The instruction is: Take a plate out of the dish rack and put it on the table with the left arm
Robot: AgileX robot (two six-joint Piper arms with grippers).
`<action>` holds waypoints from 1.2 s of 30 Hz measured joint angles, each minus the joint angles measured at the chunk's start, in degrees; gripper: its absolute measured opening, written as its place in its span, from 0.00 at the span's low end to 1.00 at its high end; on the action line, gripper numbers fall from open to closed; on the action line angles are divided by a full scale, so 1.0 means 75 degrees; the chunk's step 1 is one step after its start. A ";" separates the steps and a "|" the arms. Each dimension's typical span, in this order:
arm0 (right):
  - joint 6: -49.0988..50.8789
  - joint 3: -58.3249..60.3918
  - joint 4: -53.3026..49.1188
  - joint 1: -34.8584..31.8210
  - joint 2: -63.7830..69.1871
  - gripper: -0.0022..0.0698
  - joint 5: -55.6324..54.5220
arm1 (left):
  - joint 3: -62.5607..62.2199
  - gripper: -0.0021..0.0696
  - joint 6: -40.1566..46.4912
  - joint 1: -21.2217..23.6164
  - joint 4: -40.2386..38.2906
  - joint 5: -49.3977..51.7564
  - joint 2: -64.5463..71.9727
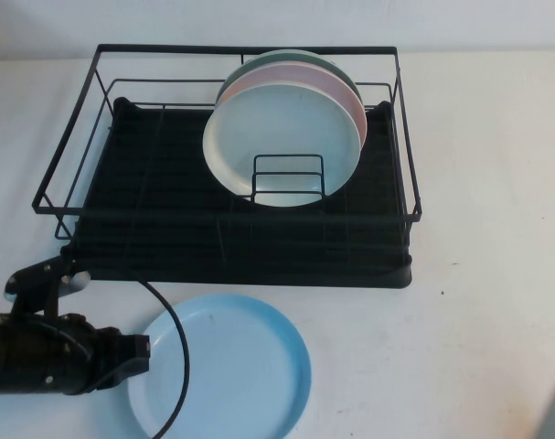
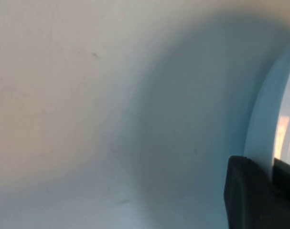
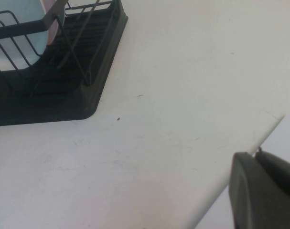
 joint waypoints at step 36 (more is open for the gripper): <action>0.0000 0.0000 0.0000 0.0000 0.0000 0.00 0.0000 | -0.0441 0.03 0.0637 0.0000 0.1346 0.0364 -0.6836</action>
